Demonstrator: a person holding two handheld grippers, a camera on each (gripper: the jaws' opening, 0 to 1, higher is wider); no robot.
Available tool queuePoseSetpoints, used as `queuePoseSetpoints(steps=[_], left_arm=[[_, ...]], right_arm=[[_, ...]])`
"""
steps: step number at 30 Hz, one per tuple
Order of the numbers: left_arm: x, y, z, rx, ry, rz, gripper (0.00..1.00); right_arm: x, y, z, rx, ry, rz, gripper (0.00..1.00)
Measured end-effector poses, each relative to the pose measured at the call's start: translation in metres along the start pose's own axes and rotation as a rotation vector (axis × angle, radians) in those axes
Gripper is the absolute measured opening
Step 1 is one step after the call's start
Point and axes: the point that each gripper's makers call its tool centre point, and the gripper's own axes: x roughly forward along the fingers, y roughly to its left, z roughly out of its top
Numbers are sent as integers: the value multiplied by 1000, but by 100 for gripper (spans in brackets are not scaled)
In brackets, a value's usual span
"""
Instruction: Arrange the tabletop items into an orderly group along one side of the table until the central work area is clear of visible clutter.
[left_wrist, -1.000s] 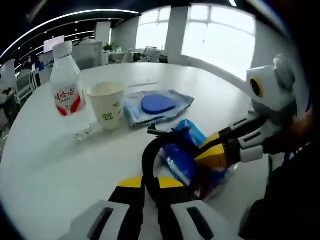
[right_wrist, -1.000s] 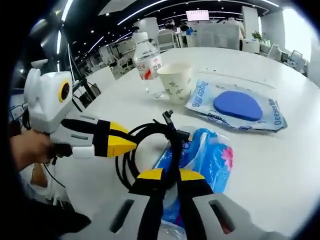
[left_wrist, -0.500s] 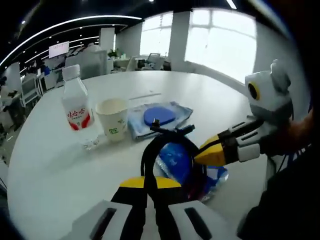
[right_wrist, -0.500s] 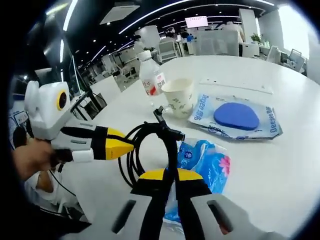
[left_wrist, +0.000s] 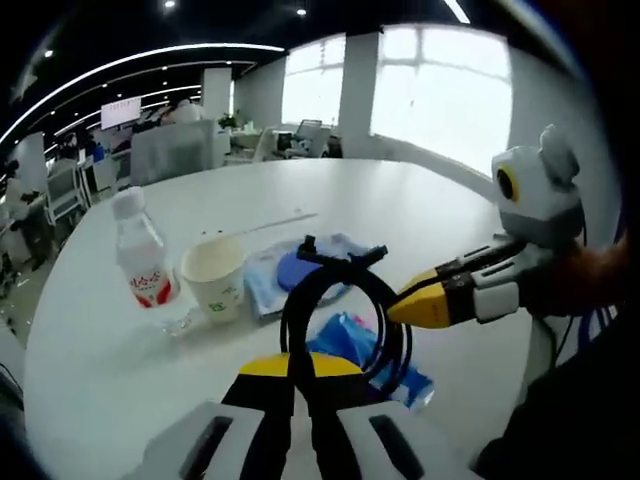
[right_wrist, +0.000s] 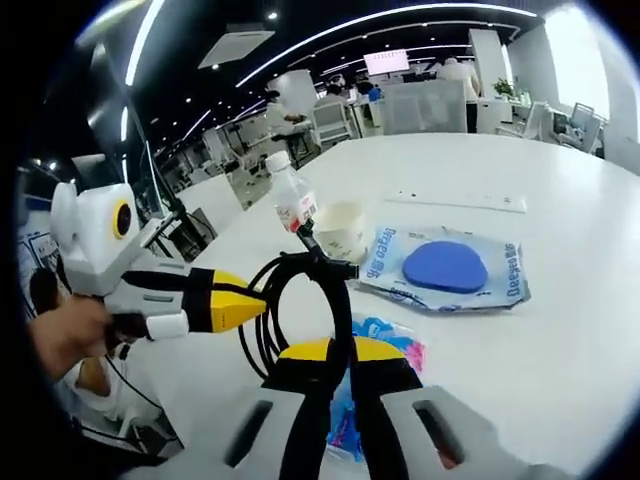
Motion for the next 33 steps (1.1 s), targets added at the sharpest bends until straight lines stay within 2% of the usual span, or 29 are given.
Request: queuePoseSetpoints(steps=[6, 10, 13, 22, 26, 33], left_arm=[[10, -16, 12, 6, -11, -18, 1], [18, -30, 21, 5, -20, -42, 1], [23, -45, 27, 4, -23, -62, 1], [50, -86, 38, 47, 1, -140, 1], [60, -104, 42, 41, 5, -171, 1], [76, -121, 46, 24, 20, -200, 1]], right_arm=[[-15, -20, 3, -18, -17, -36, 1], [-26, -32, 4, 0, -24, -53, 1], [-34, -43, 4, 6, -33, -73, 1], [-60, -86, -9, 43, -27, -152, 1], [-68, -101, -16, 74, -20, -170, 1], [-76, -123, -22, 87, -8, -194, 1]])
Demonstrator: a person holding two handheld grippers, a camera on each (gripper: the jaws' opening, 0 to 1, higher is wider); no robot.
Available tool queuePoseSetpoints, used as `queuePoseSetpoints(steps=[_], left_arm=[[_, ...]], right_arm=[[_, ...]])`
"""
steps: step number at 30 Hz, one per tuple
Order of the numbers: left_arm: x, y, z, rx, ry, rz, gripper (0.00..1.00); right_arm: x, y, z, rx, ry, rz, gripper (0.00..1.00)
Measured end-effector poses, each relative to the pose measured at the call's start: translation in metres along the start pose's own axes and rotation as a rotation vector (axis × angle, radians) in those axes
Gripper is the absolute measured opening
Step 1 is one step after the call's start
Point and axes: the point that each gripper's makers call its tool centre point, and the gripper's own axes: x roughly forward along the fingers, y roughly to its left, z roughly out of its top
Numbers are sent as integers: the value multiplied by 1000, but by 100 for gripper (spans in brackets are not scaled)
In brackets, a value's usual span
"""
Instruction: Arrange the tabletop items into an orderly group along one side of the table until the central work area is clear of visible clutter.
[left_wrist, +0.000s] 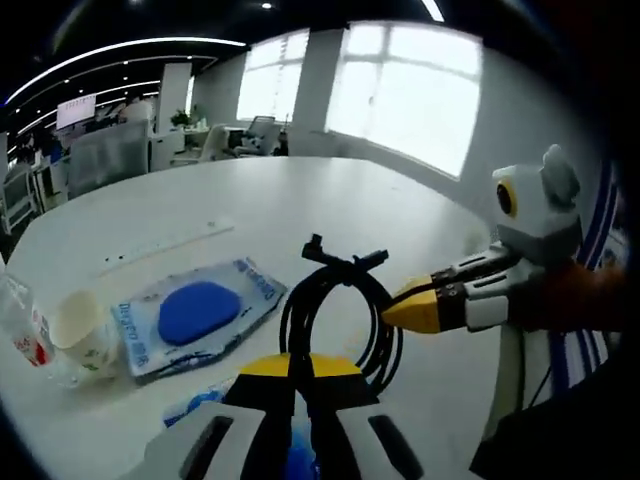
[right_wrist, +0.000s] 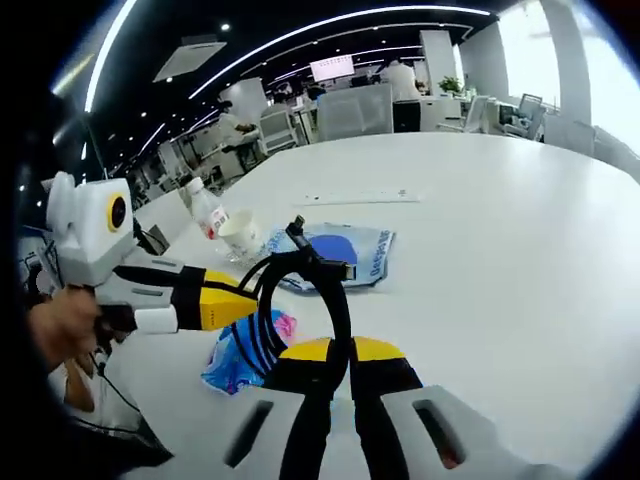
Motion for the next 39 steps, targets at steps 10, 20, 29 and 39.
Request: queuePoseSetpoints(steps=[10, 20, 29, 39], left_arm=[[29, -15, 4, 14, 44, -25, 1], [53, -17, -8, 21, 114, -34, 1], [62, -13, -20, -5, 160, -54, 1], [79, -9, -27, 7, 174, -56, 2]], right_arm=[[2, -33, -8, 10, 33, -29, 1], [18, -48, -26, 37, 112, -57, 1], [29, -50, -37, 43, 143, -74, 1], [40, -60, -41, 0, 148, -107, 3]])
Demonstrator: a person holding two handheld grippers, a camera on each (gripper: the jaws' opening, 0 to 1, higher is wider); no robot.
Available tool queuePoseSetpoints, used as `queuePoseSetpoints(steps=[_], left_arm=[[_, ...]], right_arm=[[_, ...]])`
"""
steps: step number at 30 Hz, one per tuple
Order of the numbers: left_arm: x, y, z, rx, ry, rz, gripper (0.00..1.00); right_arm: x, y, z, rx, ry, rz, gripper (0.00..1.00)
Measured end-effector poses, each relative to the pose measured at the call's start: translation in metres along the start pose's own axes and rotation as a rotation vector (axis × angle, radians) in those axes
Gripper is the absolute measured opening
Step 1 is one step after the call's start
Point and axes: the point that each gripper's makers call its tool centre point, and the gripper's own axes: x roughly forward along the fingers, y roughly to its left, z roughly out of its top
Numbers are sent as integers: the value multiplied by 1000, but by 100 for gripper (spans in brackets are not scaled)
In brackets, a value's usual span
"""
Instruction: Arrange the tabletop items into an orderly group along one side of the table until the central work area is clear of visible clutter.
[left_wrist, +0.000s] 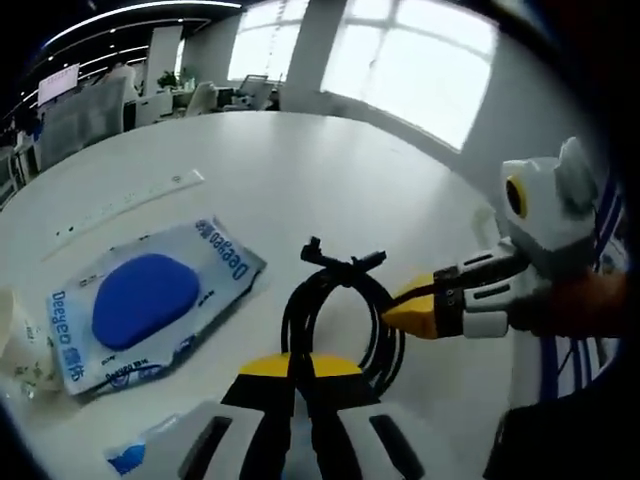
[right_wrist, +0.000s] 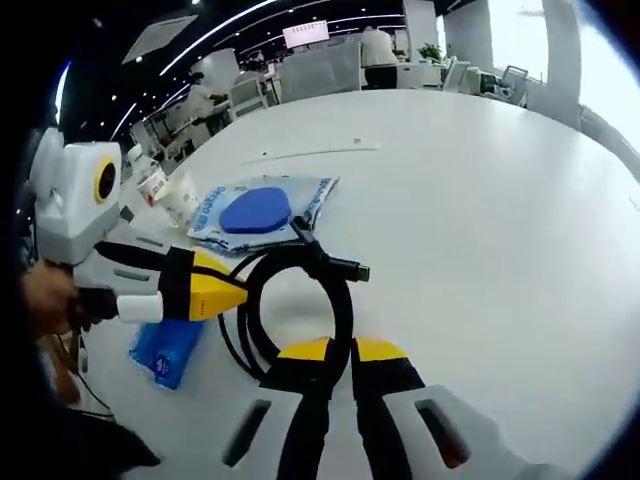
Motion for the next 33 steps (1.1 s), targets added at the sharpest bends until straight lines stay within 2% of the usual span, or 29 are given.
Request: queuePoseSetpoints(steps=[3, 11, 15, 17, 19, 24, 30, 33], left_arm=[[9, 5, -1, -2, 12, -4, 2], [16, 8, -2, -12, 20, 4, 4], [21, 6, -4, -14, 28, -12, 5], [20, 3, -4, 0, 32, -13, 6], [20, 4, -4, 32, 29, -6, 6], [17, 4, -1, 26, 8, -11, 7], [7, 6, 5, 82, -24, -26, 8], [-1, 6, 3, 88, -10, -51, 12]], right_arm=[[6, -3, -2, -12, -8, -7, 3], [13, -5, -5, -45, -17, -48, 3], [16, -12, -6, -77, -2, -95, 3], [17, -10, -8, -100, 12, -97, 0], [15, -8, -6, -132, -2, -100, 1], [11, -9, -2, -100, -27, -92, 4], [-3, -3, 8, -75, -82, -66, 19], [-5, -2, 7, -70, -88, -65, 25]])
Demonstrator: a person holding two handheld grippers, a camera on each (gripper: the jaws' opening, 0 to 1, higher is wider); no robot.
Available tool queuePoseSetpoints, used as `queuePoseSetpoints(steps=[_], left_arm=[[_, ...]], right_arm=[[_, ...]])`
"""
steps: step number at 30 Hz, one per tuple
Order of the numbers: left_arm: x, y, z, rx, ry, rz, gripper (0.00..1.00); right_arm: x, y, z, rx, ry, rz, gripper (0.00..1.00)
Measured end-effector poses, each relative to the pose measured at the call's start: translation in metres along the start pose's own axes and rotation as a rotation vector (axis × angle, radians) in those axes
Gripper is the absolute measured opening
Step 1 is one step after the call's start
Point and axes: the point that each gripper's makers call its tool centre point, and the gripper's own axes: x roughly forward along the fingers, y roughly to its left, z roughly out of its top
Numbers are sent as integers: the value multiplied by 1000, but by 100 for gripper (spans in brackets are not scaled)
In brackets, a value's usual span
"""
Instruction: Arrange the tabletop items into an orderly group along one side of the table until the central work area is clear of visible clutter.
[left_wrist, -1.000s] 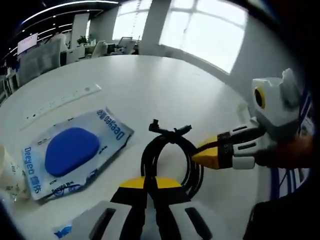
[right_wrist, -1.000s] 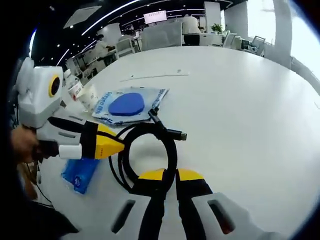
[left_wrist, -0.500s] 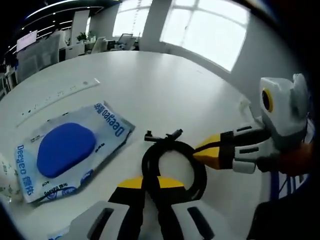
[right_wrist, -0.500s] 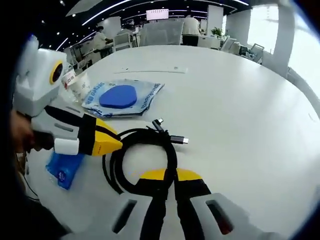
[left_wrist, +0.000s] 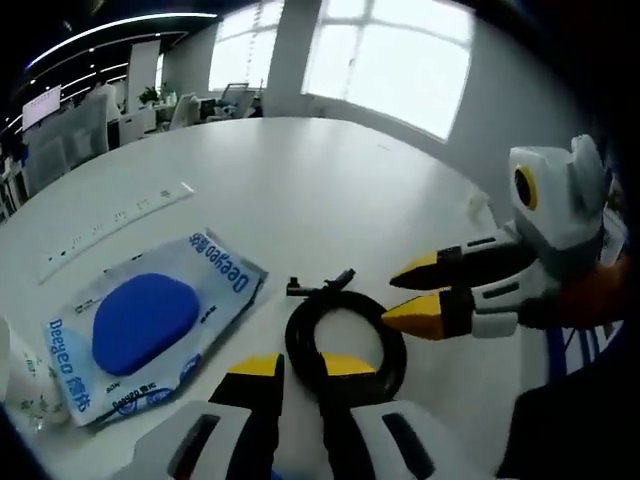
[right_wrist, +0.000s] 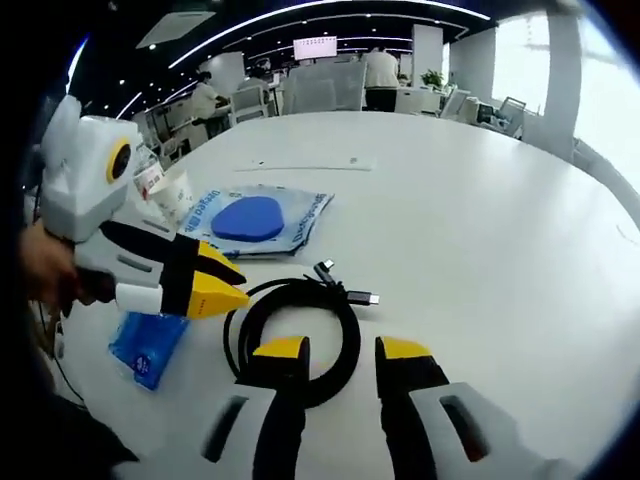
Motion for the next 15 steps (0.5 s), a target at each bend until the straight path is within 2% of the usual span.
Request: queuePoseSetpoints(steps=[5, 8, 12, 15], left_arm=[[-19, 2, 1, 14, -14, 3, 16], [-29, 10, 3, 11, -27, -6, 19], [-49, 21, 11, 45, -61, -7, 23], [-58, 35, 3, 67, -42, -14, 27]], right_arm=[[-11, 5, 2, 21, -28, 9, 35], [-21, 12, 6, 9, -45, 22, 40], [-31, 20, 9, 6, -76, 30, 43], [-37, 29, 12, 20, -92, 41, 47]])
